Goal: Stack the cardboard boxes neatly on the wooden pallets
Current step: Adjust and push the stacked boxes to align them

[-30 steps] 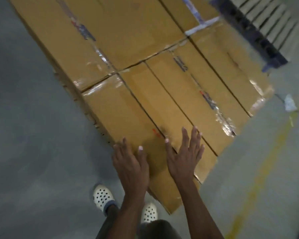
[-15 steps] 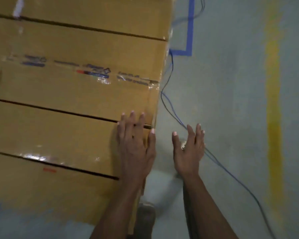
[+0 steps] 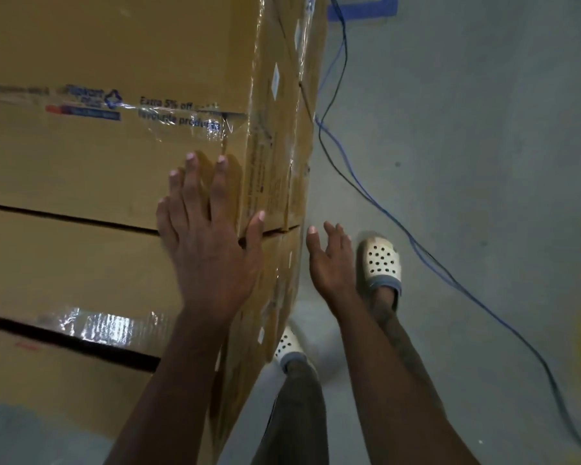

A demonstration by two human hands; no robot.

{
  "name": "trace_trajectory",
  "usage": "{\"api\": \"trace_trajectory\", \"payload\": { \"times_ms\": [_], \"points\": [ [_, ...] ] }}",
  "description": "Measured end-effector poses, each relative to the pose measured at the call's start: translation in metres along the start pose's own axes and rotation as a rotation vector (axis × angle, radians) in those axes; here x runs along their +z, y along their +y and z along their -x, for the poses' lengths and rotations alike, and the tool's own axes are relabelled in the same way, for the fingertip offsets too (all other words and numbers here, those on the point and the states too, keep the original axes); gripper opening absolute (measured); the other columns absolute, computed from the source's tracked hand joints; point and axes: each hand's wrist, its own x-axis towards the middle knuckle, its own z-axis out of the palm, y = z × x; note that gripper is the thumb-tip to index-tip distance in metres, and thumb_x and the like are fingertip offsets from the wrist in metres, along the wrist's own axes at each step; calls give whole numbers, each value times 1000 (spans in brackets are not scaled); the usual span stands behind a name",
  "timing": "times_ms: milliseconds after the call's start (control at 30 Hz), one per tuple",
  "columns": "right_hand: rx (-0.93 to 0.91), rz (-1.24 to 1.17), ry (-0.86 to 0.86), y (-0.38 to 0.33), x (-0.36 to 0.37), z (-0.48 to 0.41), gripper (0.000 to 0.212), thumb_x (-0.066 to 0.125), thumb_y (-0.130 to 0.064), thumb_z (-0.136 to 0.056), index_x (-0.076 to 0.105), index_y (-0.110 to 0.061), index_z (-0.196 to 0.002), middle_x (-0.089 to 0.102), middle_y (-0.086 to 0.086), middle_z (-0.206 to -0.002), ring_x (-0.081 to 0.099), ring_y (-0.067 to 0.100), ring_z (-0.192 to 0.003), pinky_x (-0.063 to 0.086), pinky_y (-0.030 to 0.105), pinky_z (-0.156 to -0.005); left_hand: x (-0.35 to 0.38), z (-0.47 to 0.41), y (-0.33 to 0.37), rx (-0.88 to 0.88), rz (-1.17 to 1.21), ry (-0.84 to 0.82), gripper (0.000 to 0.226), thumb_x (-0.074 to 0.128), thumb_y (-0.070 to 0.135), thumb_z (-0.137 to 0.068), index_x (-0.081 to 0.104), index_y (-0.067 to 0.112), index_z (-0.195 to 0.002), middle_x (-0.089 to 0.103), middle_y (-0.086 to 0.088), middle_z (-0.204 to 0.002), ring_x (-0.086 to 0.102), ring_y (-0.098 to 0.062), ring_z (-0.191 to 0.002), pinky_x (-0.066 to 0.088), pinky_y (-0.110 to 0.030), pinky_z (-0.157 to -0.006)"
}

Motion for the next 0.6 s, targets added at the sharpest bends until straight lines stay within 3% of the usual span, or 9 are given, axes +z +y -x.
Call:
{"api": "trace_trajectory", "payload": {
  "times_ms": [100, 167, 233, 333, 400, 500, 600],
  "points": [
    [128, -230, -60, 4, 37, 21, 72, 29, -78, -93, 47, -33, -146, 48, 2, -153, 42, 25, -142, 34, 56, -117, -1, -3, 2, 4, -13, 39, 74, 51, 54, -98, 27, 20, -158, 19, -14, -165, 17, -36, -152, 17, -56, -120],
    [198, -337, -91, 15, 62, 36, 63, 35, -73, -95, 57, -32, -137, 61, 0, -138, 56, 22, -126, 44, 53, -110, -1, -4, 3, 8, -22, 49, 72, 50, 55, -97, 30, 19, -157, 22, -15, -164, 19, -36, -151, 19, -56, -119],
    [261, -419, -139, 26, 85, 47, 59, 38, -67, -98, 56, -29, -139, 60, 1, -138, 56, 24, -125, 44, 52, -110, -1, -4, 3, 5, -35, 61, 70, 49, 55, -98, 32, 20, -156, 24, -14, -163, 22, -35, -150, 21, -56, -118],
    [296, -472, -155, 41, 117, 51, 84, 26, -90, -82, 54, -35, -140, 61, -5, -138, 57, 23, -126, 43, 53, -111, -1, -5, 2, 11, -65, 104, 66, 48, 56, -98, 37, 21, -153, 31, -12, -160, 28, -33, -148, 26, -54, -115],
    [299, -462, -139, 45, 128, 46, 91, 20, -93, -79, 53, -35, -141, 60, -6, -138, 56, 22, -126, 43, 53, -111, -1, -8, 2, 14, -77, 116, 65, 47, 58, -98, 38, 22, -152, 33, -11, -159, 30, -32, -146, 27, -54, -114],
    [306, -466, -79, 34, 123, 48, 88, 19, -88, -80, 49, -34, -144, 56, -3, -142, 54, 23, -129, 42, 54, -112, 1, -10, 1, 8, -92, 116, 66, 45, 60, -98, 38, 24, -152, 32, -10, -159, 30, -31, -146, 28, -53, -113],
    [387, -462, 81, 25, 109, 44, 76, 29, -75, -94, 34, -28, -154, 40, 3, -157, 41, 31, -142, 36, 56, -116, 2, -9, 1, 8, -96, 115, 66, 44, 62, -99, 37, 24, -153, 32, -9, -160, 30, -31, -147, 28, -54, -113]
  ]
}}
